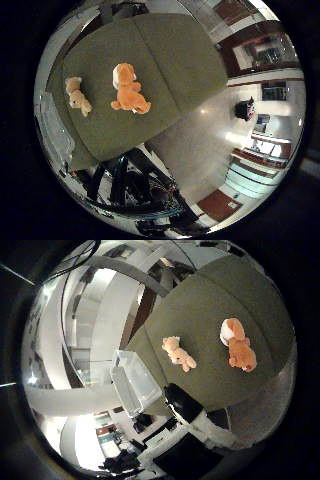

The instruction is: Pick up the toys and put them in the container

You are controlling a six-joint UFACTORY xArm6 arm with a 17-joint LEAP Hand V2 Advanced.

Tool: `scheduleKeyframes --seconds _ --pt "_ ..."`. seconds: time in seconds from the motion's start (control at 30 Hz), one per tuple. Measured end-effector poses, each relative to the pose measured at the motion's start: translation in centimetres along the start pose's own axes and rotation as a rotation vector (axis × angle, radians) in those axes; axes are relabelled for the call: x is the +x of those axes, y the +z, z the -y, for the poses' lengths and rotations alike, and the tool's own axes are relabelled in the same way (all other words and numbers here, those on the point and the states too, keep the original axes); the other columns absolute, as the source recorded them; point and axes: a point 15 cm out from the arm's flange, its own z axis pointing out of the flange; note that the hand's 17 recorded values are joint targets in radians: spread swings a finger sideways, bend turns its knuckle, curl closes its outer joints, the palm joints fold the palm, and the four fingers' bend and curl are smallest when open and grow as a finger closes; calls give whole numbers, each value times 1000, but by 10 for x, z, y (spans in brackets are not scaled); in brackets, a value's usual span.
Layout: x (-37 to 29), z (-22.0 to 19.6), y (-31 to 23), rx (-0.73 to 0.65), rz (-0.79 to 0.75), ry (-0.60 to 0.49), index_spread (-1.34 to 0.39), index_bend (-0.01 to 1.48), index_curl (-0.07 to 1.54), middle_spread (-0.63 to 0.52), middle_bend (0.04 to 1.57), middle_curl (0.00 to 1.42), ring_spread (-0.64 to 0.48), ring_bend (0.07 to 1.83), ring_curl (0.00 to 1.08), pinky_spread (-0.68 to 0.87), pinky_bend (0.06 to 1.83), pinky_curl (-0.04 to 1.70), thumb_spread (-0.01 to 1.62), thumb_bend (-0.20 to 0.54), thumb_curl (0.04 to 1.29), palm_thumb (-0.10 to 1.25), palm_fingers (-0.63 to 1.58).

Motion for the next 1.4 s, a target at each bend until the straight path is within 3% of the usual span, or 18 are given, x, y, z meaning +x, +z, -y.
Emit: scheduleKeyframes --seconds 0.43,1.2,1.4 --pt "63 13 84 -12 6 100 -67 153 266 233 230 334 242 421 263 356 649 94 1079 -24 328 574 55" --pt "66 -26 188 -165 8 83 -65 165 286 230 243 338 259 411 246 427 678 85 1038 -24 316 554 92" --pt "71 -37 195 -209 -28 85 -85 142 266 185 277 348 236 478 257 448 795 89 1024 -23 320 572 231"
